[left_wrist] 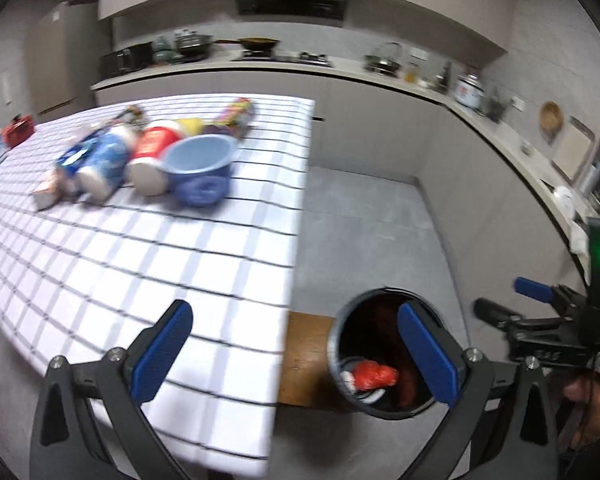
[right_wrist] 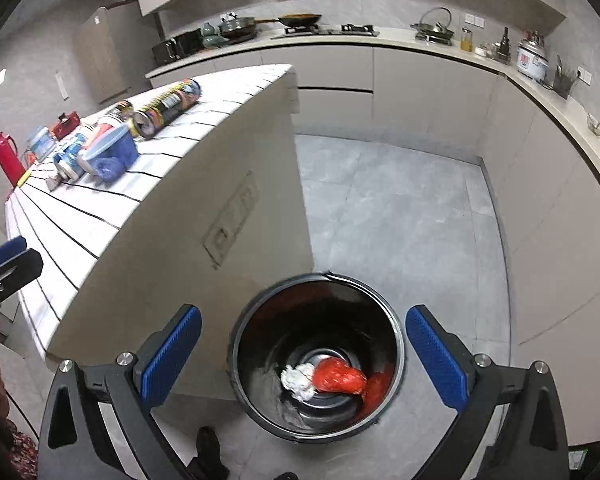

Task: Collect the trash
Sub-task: 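Grasp the milk carton with the left tool while the right tool grasps the blue bowl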

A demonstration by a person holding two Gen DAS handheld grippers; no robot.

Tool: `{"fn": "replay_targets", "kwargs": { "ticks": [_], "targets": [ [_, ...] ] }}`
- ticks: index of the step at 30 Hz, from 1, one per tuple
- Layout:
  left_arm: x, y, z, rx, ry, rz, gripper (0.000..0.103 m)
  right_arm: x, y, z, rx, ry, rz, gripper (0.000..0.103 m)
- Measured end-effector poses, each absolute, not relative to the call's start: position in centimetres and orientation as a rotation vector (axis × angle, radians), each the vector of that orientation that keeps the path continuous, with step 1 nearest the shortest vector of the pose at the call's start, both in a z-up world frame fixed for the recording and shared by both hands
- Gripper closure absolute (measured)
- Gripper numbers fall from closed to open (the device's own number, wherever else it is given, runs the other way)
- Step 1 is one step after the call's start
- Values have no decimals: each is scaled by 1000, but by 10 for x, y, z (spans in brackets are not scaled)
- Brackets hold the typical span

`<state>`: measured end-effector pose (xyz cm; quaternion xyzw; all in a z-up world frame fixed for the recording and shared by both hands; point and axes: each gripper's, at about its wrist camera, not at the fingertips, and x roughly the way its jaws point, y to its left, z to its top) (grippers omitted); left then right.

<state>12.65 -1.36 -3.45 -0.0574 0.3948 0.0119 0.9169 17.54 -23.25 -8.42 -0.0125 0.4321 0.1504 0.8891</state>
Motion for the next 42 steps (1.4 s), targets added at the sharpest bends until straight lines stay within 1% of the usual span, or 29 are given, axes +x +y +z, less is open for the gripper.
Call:
{"fn": "replay_targets", "kwargs": {
  "ticks": [7, 12, 20, 24, 26, 28, 32, 42],
  "targets": [
    [122, 64, -42, -162, 821, 141, 0, 172, -183, -64, -57, 853, 343, 0],
    [121, 126, -42, -244, 811, 152, 0, 173, -139, -52, -73, 838, 351, 0],
    [136, 219, -48, -249, 809, 218, 1, 184, -52, -43, -97, 836, 354, 0],
    [153, 265, -54, -238, 814, 239, 10, 194, -6, -44, -109, 845, 345, 0],
    [165, 285, -56, -243, 811, 238, 12, 200, 10, -44, -105, 847, 336, 0],
    [178, 298, -60, -237, 818, 233, 14, 207, 27, -46, -100, 853, 323, 0],
    [207, 317, -68, -228, 840, 204, 15, 220, 48, -50, -89, 866, 298, 0],
    [259, 338, -86, -200, 895, 138, 17, 255, 72, -69, -63, 916, 228, 0]
  ]
}}
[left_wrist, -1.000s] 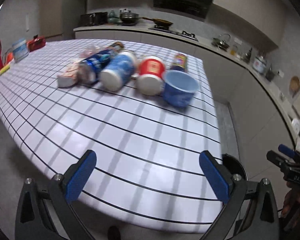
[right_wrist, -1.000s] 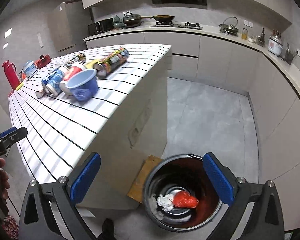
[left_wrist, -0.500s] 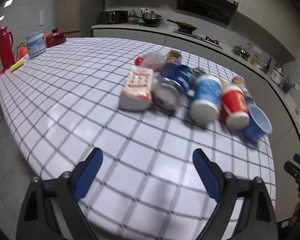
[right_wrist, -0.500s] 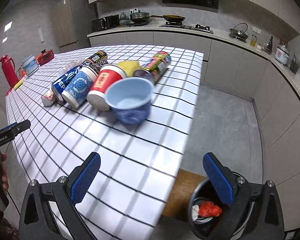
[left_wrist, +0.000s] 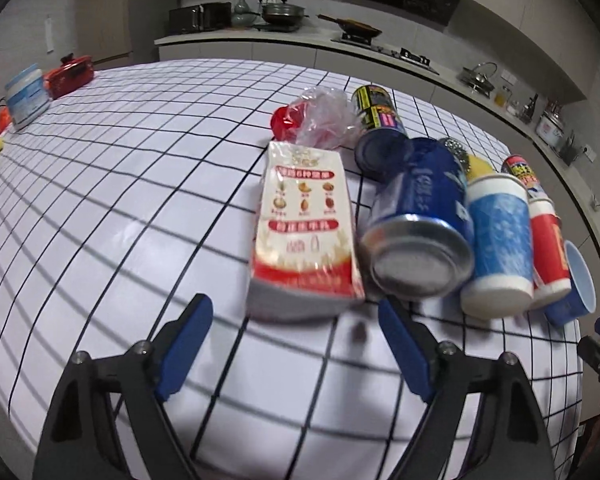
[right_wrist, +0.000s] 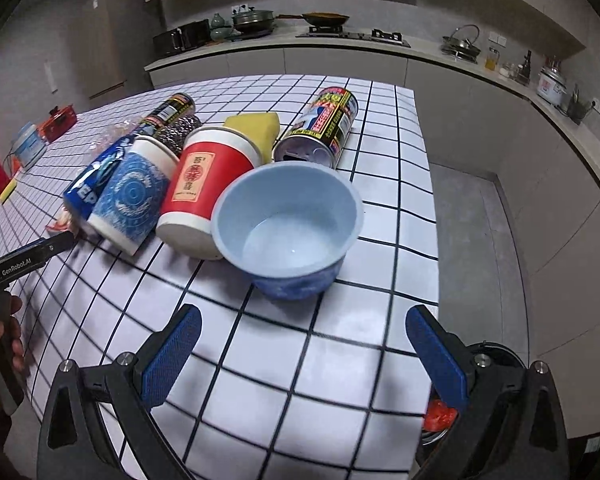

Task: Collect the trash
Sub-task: 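Grasp the milk carton with the left tool while the right tool grasps the blue bowl, then carry milk carton and blue bowl over the bin and drop both in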

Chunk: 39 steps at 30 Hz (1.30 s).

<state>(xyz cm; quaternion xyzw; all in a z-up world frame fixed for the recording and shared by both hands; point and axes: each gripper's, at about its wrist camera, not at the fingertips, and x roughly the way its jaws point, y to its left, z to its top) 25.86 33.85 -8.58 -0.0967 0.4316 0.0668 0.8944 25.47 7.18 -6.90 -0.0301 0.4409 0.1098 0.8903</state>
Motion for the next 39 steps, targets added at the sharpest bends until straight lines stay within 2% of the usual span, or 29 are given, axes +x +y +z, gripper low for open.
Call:
{"fn": "replay_targets", "kwargs": {
  "ticks": [6, 17, 21, 24, 25, 31, 39],
  "targets": [
    [263, 354, -85, -201, 903, 121, 32, 265, 81, -74, -56, 928, 217, 0],
    [284, 353, -83, -155, 924, 100, 32, 287, 85, -81, -50, 932, 199, 0],
    [293, 357, -82, -149, 929, 99, 32, 296, 87, -84, -46, 933, 203, 12],
    [297, 359, -82, -146, 928, 97, 32, 300, 89, -86, -46, 940, 204, 28],
    [297, 360, -83, -143, 926, 98, 38, 300, 88, -86, -41, 936, 206, 28],
    [288, 359, -77, -145, 895, 80, 42, 293, 84, -84, -20, 926, 216, 28],
    [262, 355, -63, -162, 848, 106, 43, 285, 71, -75, -9, 909, 222, 28]
  ]
}}
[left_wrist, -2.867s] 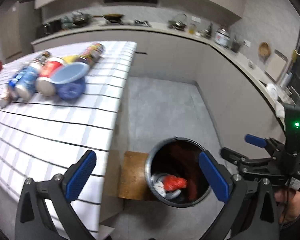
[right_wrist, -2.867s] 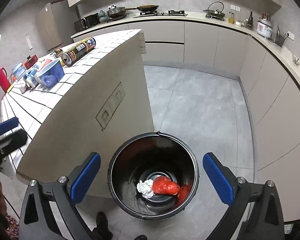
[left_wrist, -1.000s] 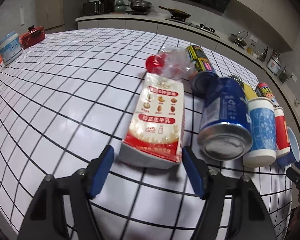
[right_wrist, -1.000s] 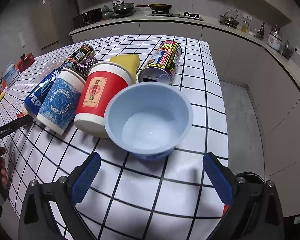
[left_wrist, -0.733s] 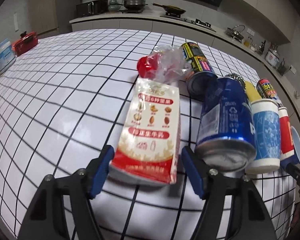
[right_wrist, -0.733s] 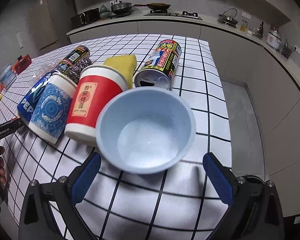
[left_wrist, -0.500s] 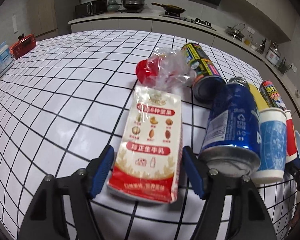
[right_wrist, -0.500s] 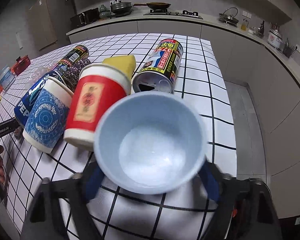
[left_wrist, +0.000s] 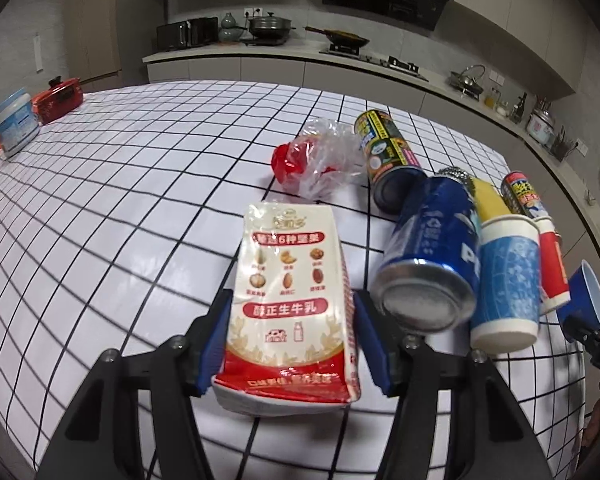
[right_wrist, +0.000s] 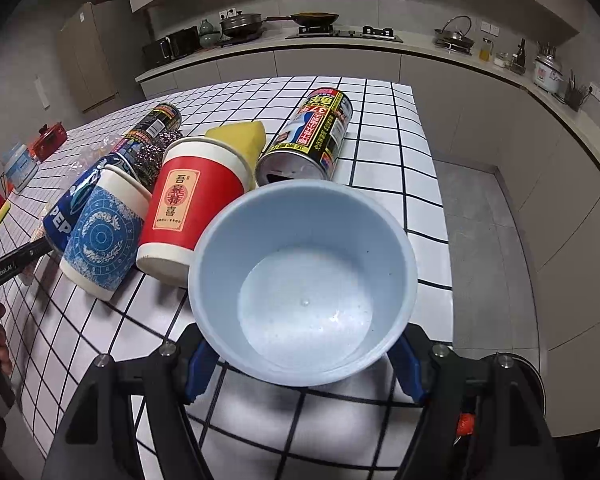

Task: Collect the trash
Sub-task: 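Carry milk carton and blue bowl over the bin and drop both in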

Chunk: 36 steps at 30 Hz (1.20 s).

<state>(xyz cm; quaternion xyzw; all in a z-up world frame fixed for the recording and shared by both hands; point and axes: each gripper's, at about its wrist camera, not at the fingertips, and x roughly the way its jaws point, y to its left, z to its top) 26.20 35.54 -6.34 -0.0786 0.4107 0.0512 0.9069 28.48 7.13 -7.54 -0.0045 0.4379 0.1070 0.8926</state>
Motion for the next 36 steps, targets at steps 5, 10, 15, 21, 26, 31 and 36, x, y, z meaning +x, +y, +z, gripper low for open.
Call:
{"fn": "replay_targets", "kwargs": {
  "ticks": [5, 10, 15, 21, 26, 31, 36],
  "targets": [
    [246, 351, -57, -189, 822, 111, 44, 274, 64, -71, -16, 896, 237, 28],
    [230, 342, -48, -187, 799, 115, 44, 262, 57, -68, -12, 887, 253, 28],
    [217, 325, -40, -177, 782, 108, 44, 248, 45, -64, -6, 878, 258, 28],
    [204, 301, -31, -165, 758, 87, 44, 231, 22, -57, 4, 863, 249, 28],
    [197, 275, -27, -153, 751, 56, 44, 217, -3, -52, 11, 857, 231, 28],
    [189, 245, -23, -151, 745, 25, 44, 203, -30, -47, 19, 850, 208, 28],
    [180, 210, -20, -142, 741, -15, 44, 190, -61, -41, 29, 843, 183, 28]
  ]
}}
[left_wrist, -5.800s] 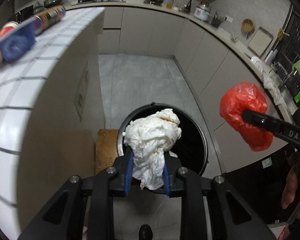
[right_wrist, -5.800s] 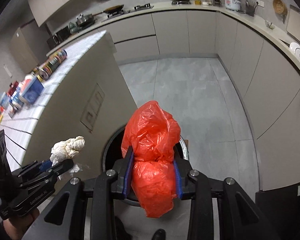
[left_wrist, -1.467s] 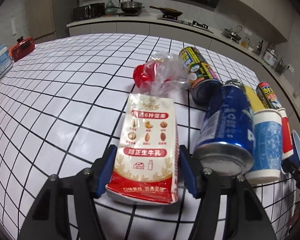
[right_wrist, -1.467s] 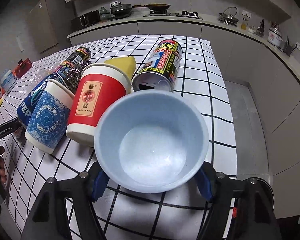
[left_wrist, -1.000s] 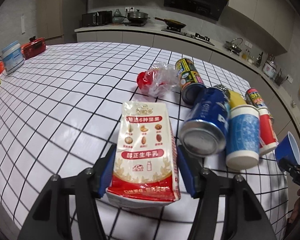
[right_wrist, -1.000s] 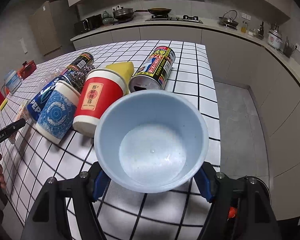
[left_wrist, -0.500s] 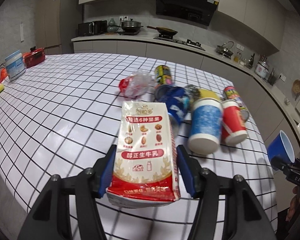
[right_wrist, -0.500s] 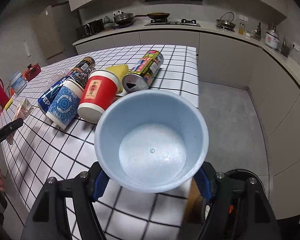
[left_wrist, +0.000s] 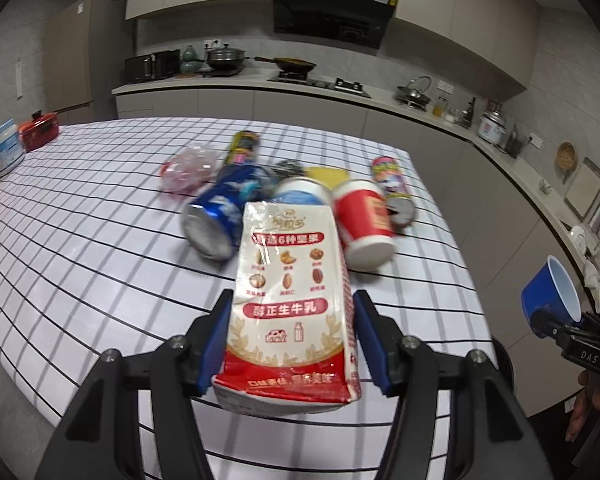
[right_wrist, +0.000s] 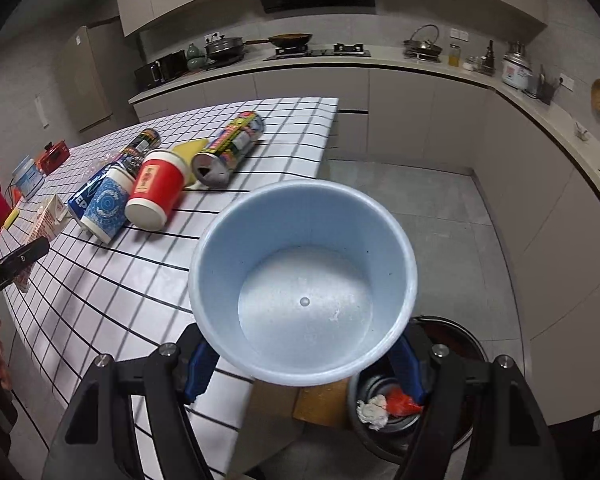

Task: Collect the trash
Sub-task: 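Carry milk carton and blue bowl over the bin and drop both in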

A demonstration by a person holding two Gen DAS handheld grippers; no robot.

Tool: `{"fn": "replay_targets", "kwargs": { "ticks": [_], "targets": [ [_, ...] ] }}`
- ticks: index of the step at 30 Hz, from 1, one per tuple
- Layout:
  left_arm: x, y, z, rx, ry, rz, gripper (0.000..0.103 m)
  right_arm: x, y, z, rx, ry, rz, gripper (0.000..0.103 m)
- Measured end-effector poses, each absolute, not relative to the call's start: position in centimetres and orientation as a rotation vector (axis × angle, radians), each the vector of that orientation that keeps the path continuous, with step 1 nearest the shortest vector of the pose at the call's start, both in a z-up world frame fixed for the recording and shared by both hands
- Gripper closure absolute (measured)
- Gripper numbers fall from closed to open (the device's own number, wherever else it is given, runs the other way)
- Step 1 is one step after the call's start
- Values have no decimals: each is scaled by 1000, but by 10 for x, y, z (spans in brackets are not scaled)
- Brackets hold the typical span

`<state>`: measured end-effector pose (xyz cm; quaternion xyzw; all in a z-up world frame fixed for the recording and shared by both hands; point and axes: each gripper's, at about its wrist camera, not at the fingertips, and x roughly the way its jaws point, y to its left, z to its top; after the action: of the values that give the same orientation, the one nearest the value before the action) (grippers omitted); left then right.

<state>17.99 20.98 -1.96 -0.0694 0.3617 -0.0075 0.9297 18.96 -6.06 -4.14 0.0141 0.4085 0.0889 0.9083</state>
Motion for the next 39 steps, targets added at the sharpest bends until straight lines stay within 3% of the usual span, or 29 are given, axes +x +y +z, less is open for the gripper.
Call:
{"fn": "replay_targets", "kwargs": {
  "ticks": [17, 39],
  "targets": [
    [171, 57, -20, -63, 772, -215, 44, 153, -179, -56, 77, 870, 93, 28],
    [168, -106, -96, -85, 953, -328, 44, 160, -282, -159, -48, 1002, 181, 28]
  ]
}}
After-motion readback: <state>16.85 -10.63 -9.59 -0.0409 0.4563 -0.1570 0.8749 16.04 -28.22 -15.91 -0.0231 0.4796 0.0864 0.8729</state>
